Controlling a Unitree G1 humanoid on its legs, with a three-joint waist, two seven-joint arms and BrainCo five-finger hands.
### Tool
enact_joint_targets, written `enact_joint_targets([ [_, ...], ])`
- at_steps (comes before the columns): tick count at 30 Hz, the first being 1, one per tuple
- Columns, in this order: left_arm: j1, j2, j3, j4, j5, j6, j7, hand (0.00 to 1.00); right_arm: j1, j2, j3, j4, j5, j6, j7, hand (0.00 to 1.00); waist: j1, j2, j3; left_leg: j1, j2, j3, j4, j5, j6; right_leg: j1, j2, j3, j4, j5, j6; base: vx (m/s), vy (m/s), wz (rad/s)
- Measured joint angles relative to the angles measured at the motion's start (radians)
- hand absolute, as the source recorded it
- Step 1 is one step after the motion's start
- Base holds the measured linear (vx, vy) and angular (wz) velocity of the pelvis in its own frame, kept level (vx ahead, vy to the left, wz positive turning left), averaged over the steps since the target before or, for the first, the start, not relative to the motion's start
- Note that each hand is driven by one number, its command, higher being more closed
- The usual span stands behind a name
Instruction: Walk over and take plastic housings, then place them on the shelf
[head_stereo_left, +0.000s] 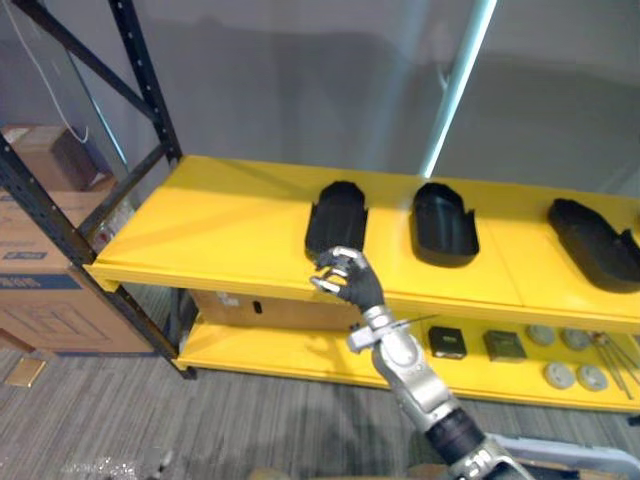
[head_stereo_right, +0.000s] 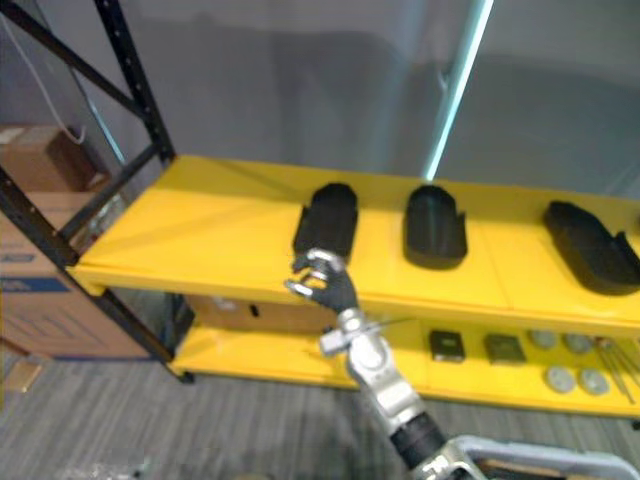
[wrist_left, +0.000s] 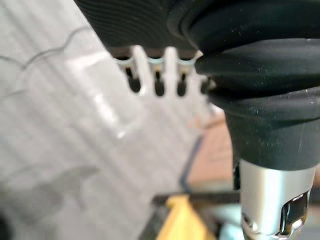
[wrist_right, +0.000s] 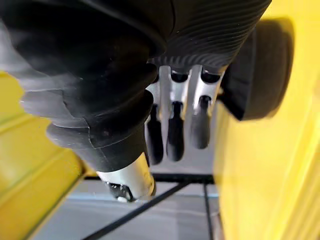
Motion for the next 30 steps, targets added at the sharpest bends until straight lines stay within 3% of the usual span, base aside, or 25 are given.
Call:
enact_joint_targets([
  [5, -0.008, -0.008, -0.059, 0.046, -0.002, -0.042, -0.039, 0.0, -0.038, 0.016, -0.004, 0.049, -0.02, 0.014, -0.079, 1.0, 0.002, 0.007, 0.035, -0.007, -0.001, 0.0, 0.005, 0.0, 0.0, -0.005, -0.002, 0.0, 0.003, 0.0, 0.0, 0.0, 0.0, 0.0],
  [9, -0.008, -0.02, -0.065, 0.086, -0.031, -0.045, -0.052, 0.0, -0.085, 0.041, -0.02, 0.088, -0.034, 0.014, -0.125, 1.0, 0.007, 0.006, 0.081, -0.008, 0.003, -0.001, 0.018, -0.007, 0.001, 0.0, 0.002, 0.0, 0.005, -0.001, -0.002, 0.0, 0.0, 0.0],
  [17, -0.008, -0.025, -0.105, 0.125, -0.028, -0.045, -0.106, 0.0, -0.155, 0.073, -0.151, 0.246, -0.038, 0.014, -0.149, 1.0, 0.036, -0.017, 0.101, -0.014, -0.024, -0.027, 0.014, -0.002, 0.007, 0.003, -0.027, -0.031, 0.018, -0.008, 0.012, 0.0, 0.028, 0.09],
  [23, -0.008, -0.023, -0.105, 0.125, -0.022, -0.05, -0.123, 0.0, -0.235, 0.079, -0.157, 0.338, -0.032, 0.014, -0.151, 1.0, 0.059, -0.02, 0.129, -0.031, -0.045, -0.058, 0.023, 0.004, 0.014, 0.006, -0.044, -0.061, 0.021, -0.005, 0.017, 0.01, 0.043, 0.17],
  [30, -0.008, -0.026, -0.105, 0.129, -0.029, -0.048, -0.132, 0.0, -0.375, 0.1, -0.158, 0.44, -0.032, 0.017, -0.172, 1.0, 0.08, 0.0, 0.156, -0.042, -0.051, -0.083, 0.048, 0.003, 0.014, 0.031, -0.045, -0.09, 0.021, -0.006, 0.016, -0.01, 0.016, 0.14],
])
